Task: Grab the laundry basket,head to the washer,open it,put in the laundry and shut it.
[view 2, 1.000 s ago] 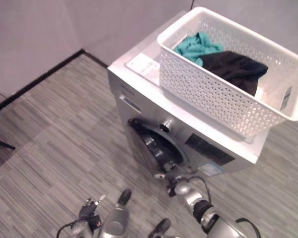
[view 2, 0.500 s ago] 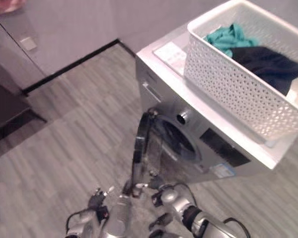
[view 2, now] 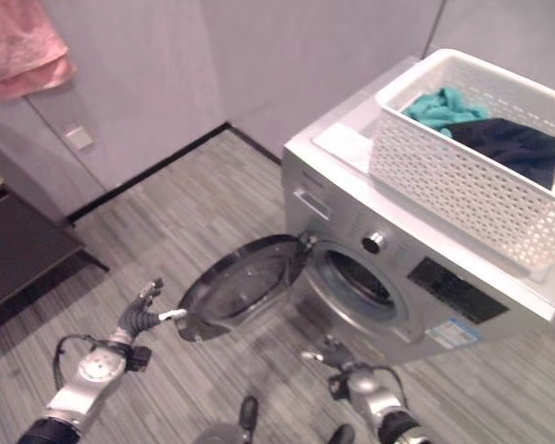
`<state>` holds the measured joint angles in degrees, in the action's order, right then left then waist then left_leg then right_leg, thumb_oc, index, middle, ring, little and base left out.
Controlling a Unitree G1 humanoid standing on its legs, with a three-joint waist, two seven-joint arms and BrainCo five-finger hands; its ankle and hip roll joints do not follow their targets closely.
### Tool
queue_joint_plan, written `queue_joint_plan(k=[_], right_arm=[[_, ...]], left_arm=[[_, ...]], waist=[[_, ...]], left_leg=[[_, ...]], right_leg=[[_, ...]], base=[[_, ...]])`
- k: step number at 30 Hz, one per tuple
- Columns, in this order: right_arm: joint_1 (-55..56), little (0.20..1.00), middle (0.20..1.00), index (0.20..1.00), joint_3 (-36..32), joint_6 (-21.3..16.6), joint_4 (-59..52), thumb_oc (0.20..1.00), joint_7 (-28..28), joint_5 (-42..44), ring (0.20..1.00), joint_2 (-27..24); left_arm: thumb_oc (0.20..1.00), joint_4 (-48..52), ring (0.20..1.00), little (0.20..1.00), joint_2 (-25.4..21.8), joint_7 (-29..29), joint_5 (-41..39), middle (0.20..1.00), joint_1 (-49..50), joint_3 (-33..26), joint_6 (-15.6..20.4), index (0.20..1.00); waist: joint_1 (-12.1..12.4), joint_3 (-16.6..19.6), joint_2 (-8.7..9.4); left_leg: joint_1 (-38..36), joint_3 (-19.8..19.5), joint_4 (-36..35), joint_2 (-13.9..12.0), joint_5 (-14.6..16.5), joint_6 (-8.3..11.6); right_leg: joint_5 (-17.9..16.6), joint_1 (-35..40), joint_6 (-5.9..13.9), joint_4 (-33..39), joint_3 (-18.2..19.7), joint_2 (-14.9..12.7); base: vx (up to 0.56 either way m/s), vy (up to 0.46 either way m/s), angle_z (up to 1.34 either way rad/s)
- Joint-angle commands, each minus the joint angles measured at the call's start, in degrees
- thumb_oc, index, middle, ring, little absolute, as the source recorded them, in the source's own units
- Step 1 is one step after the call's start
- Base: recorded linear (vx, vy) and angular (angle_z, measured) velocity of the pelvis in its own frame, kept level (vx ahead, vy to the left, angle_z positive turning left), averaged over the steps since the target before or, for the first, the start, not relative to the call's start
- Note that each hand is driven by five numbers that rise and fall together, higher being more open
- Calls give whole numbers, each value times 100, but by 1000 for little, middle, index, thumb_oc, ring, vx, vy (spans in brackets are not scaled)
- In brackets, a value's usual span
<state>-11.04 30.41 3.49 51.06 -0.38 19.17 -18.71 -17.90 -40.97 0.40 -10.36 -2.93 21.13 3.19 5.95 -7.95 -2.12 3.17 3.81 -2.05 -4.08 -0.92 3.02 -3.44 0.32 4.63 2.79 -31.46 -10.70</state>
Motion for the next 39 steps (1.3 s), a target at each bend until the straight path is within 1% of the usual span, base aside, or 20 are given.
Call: queue_joint_plan(k=[1, 3, 5, 7, 8, 10, 12, 13, 14, 17, 19, 20, 22, 23, 26, 32, 36, 37, 38, 39], right_arm=[[-362, 1000, 1000, 1000, 22, -93, 126, 1000, 271, -535, 1000, 102], [-359, 1000, 1000, 1000, -41, -126, 469, 1000, 335, -651, 1000, 26], [-363, 1000, 1000, 1000, -86, -157, 580, 1000, 317, -717, 1000, -14], [-344, 1000, 1000, 1000, -122, -231, 778, 1000, 333, -731, 1000, -76], [-352, 1000, 1000, 1000, -128, -263, 874, 1000, 333, -749, 1000, -79], [-366, 1000, 1000, 1000, -127, -372, 1012, 1000, 306, -751, 1000, -76], [-327, 1000, 1000, 1000, -205, -426, 1161, 1000, 293, -676, 1000, -38], [-328, 1000, 1000, 1000, -213, -431, 1167, 1000, 294, -675, 1000, -38], [-317, 1000, 1000, 1000, -265, -417, 1213, 1000, 367, -660, 1000, 64], [-162, 1000, 1000, 1000, -385, -317, 1275, 1000, 386, -700, 1000, 123], [-12, 1000, 1000, 1000, -459, -254, 1236, 1000, 447, -759, 1000, 178], [44, 1000, 1000, 1000, -476, -225, 1229, 1000, 440, -855, 1000, 213], [44, 1000, 1000, 1000, -482, -226, 1211, 1000, 431, -871, 1000, 241], [55, 1000, 1000, 1000, -536, -267, 1159, 1000, 364, -799, 1000, 318], [39, 1000, 1000, 1000, -616, -355, 1121, 1000, 188, -690, 1000, 365], [-9, 1000, 1000, 1000, -943, -451, 1252, 1000, -71, -445, 1000, 270], [79, 1000, 1000, 1000, -1582, -512, 1494, 1000, -241, -169, 1000, 170], [202, 1000, 1000, 1000, -1933, -509, 1678, 1000, -291, -101, 1000, 82], [206, 1000, 1000, 1000, -1928, -510, 1677, 1000, -290, -101, 1000, 79], [352, 1000, 1000, 1000, -2492, -487, 1908, 1000, -297, 135, 1000, -65]], left_arm=[[1000, -58, 1000, 1000, 228, -1081, 130, 1000, -662, 661, -12, 1000], [1000, 68, 1000, 1000, -317, -1619, -508, 1000, -1121, 1238, -112, 1000], [1000, 91, 1000, 1000, -499, -1828, -934, 1000, -1288, 1491, -126, 1000], [1000, 37, 1000, 1000, -618, -2075, -1661, 1000, -1423, 1715, -189, 1000], [1000, -38, 1000, 1000, -667, -2132, -1923, 1000, -1495, 1831, -206, 1000], [1000, -256, 1000, 1000, -699, -2195, -2276, 1000, -1619, 1982, -166, 1000], [1000, -550, 1000, 1000, -621, -2209, -2243, 1000, -1719, 2120, -155, 1000], [1000, -566, 1000, 1000, -612, -2210, -2241, 1000, -1733, 2133, -147, 1000], [1000, -1118, 1000, 1000, -362, -2171, -1776, 1000, -1598, 2063, -248, 1000], [1000, -2130, 1000, 1000, 204, -2041, -495, 1000, -1588, 2033, -308, 1000], [1000, -2804, 1000, 1000, 519, -1845, 392, 1000, -1503, 1795, -315, 1000], [1000, -3602, 1000, 1000, 814, -1446, 1002, 1000, -1500, 1389, -274, 1000], [1000, -4044, 1000, 1000, 977, -1217, 1211, 1000, -1599, 1160, -267, 1000], [1000, -4878, 1000, 1000, 1171, -567, 1421, 1000, -2046, 652, -283, 1000], [1000, -5475, 1000, 1000, 1136, 97, 1598, 1000, -2778, 285, -338, 1000], [1000, -5260, 1000, 1000, 755, 633, 1531, 1000, -3326, 23, -238, 1000], [1000, -4617, 1000, 1000, 597, 932, 1270, 1000, -2810, -514, -98, 1000], [1000, -4233, 1000, 1000, 599, 1010, 1148, 1000, -2430, -818, -28, 1000], [1000, -4219, 1000, 1000, 600, 1009, 1151, 1000, -2414, -826, -34, 1000], [1000, -3823, 1000, 1000, 730, 1039, 751, 1000, -1953, -1292, 51, 1000]], waist=[[-32, -135, -75], [22, -274, -61], [28, -306, -40], [-43, -300, 32], [-72, -300, 39], [-49, -324, 26], [-51, -335, -23], [-39, -340, -24], [-144, -240, -168], [-203, -30, -107], [-219, 56, -24], [-204, 54, 59], [-203, 30, 110], [-174, -83, 241], [-181, -377, 429], [-78, -718, 619], [-18, -749, 719], [7, -708, 744], [3, -701, 743], [4, -627, 747]], left_leg=[[-274, 251, 1511, -1004, -50, 437], [402, -243, 2718, -927, -322, 466], [595, -332, 2693, -930, -240, 460], [726, -302, 2164, -945, 162, 361], [751, -296, 1767, -1002, 106, 359], [733, -320, 674, -1112, -423, 384], [738, -363, 58, -1132, -703, 442], [719, -353, 33, -1134, -717, 443], [476, -193, -235, -1197, -717, 464], [430, -2, -176, -994, -724, 346], [300, 166, -252, -852, -610, 271], [265, 271, -295, -735, -501, 187], [289, 319, -295, -706, -474, 151], [391, 337, -295, -660, -474, 101], [589, 292, -295, -630, -495, 73], [723, 156, -232, -530, -351, 47], [852, 170, 266, -289, 46, -127], [864, 161, 493, -173, 244, -219], [872, 161, 506, -171, 253, -222], [883, 117, 772, -39, 469, -312]], right_leg=[[655, -241, -297, -188, 328, 304], [791, -46, -477, -86, 520, 484], [819, 1, -471, -27, 522, 466], [821, 72, -360, 34, 573, 360], [810, 90, -305, 18, 608, 344], [828, 162, -231, -25, 779, 393], [892, 243, -212, -71, 910, 447], [895, 244, -213, -74, 916, 447], [904, 230, -115, -152, 1094, 501], [697, 180, -48, -103, 1199, 297], [602, 201, 41, -43, 1271, 167], [519, 105, 108, -48, 1353, 65], [481, 30, 130, -54, 1399, 22], [404, -115, 155, -62, 1402, -36], [310, -310, 198, -84, 1284, -110], [257, -409, 315, -124, 1215, -231], [161, -488, 421, -232, 1281, -480], [168, -503, 448, -391, 1294, -612], [170, -507, 451, -396, 1296, -616], [202, -472, 486, -564, 1263, -754]], base=[[56, -172, -26], [26, -133, -42], [28, -9, -63], [82, 91, -31], [96, 130, -14], [119, 160, 1], [100, 126, -42], [111, 188, -85], [120, 228, -69], [135, 285, -73], [162, 254, -44], [73, 207, -23], [-28, 139, -24], [-111, 103, -28], [-135, 32, 2], [-42, 36, 21], [14, 171, -3], [43, 181, -10], [91, 255, -13], [91, 186, -6]])
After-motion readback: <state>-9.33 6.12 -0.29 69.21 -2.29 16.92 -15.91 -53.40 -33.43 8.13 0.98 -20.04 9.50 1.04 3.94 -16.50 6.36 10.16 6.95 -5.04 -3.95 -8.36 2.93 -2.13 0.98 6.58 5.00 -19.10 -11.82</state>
